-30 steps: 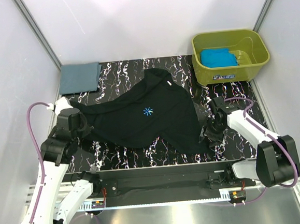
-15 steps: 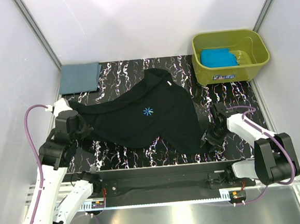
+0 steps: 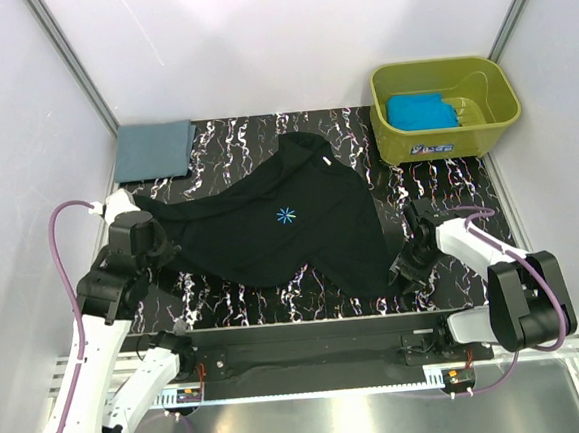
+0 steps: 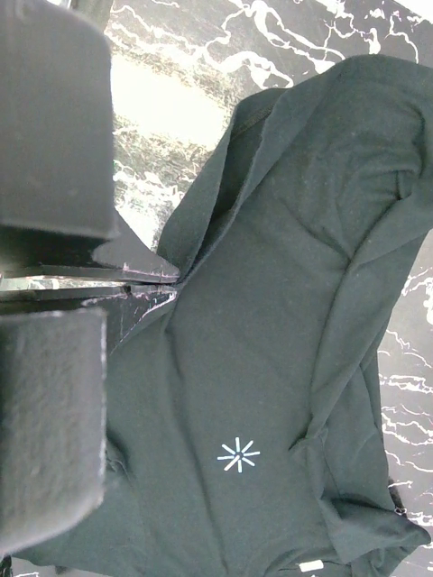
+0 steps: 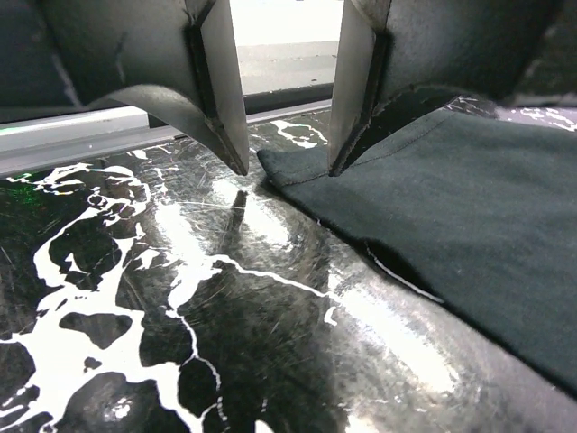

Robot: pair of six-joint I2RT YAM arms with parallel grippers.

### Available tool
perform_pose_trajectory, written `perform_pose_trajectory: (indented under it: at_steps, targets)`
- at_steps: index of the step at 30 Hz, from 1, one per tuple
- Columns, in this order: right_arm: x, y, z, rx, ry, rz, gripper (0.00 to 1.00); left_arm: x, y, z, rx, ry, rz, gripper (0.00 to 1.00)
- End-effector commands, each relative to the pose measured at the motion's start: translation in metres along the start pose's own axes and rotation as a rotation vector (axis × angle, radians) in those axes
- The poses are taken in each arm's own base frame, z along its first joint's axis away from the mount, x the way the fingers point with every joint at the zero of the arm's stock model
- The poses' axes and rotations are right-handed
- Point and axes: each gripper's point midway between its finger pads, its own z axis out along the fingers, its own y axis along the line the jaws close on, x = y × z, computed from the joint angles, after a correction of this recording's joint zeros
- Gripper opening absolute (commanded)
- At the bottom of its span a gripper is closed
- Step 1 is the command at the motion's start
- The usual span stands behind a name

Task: Fold and stack the t-shirts
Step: Flatten the tshirt out

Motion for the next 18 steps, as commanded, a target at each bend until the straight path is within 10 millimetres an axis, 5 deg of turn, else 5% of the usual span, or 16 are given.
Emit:
perform_pose_trajectory:
  at_steps: [1,13,18]
  targets:
    - [-0.009,0.001,0.0,0.033,-0.03,0.029,0.47,-0.004,-0.002,0.001,0.0,-0.012,-0.02,0.0]
    - [-0.009,0.014,0.003,0.051,-0.022,0.054,0.42,-0.008,0.0,0.0,-0.014,-0.026,-0.027,0.0]
    - [-0.01,0.015,0.003,0.041,-0.043,0.06,0.28,-0.009,0.002,-0.002,-0.016,-0.038,-0.025,0.0]
